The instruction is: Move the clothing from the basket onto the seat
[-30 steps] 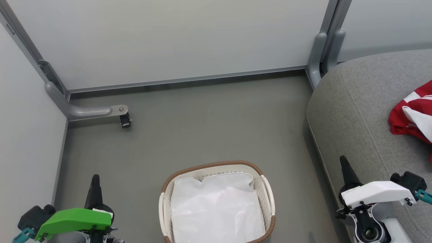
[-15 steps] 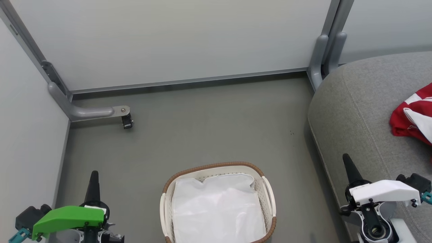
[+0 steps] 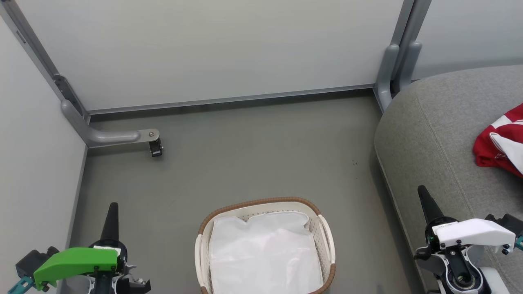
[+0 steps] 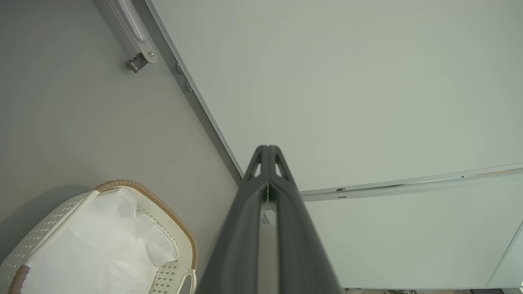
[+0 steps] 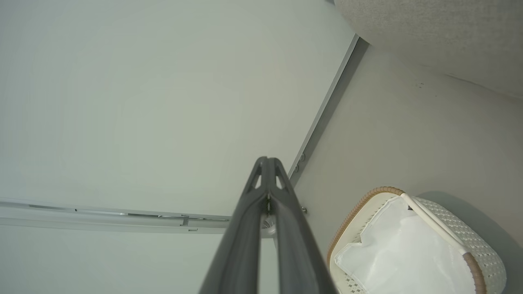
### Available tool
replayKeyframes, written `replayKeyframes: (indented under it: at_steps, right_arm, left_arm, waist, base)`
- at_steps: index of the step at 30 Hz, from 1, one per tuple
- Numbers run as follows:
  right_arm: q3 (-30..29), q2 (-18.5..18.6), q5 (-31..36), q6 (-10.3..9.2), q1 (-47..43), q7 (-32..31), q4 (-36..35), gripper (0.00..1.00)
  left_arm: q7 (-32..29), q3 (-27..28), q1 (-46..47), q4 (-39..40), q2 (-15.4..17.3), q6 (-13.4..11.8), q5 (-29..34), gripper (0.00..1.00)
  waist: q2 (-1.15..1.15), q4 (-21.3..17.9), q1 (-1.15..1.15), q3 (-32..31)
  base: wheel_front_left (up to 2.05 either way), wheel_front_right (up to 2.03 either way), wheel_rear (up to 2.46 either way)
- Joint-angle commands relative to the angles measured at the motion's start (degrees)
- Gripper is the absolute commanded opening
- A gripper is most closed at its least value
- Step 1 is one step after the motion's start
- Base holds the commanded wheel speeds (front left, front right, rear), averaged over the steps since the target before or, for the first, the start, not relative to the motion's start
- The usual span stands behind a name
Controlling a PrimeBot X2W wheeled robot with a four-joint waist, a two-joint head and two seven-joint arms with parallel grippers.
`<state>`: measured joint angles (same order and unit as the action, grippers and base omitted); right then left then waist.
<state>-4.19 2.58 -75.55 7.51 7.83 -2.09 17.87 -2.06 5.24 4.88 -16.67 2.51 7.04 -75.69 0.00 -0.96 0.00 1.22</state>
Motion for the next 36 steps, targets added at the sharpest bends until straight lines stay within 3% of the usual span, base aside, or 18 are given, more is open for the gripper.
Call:
replayKeyframes:
  at_steps: [1, 36]
  right_arm:
    - [-0.3, 0.3, -1.4, -0.02, -0.3, -0.5, -0.8, 0.0]
    - [-2.3, 0.4, -15.9, -0.03, -1.8, -4.3, -3.8, 0.0]
  left_arm:
    - [-0.4, 0.2, 1.4, 0.7, 0.5, 0.3, -1.4, 0.0]
    - [-4.4, 1.4, 1.7, 2.6, 0.5, 0.6, -15.8, 0.0]
  waist:
    - [0.0, 0.0, 0.0, 0.0]
    - [0.0, 0.9, 0.0, -0.9]
  base:
    - [0.0, 0.0, 0.0]
    - [0.0, 0.0, 0.0]
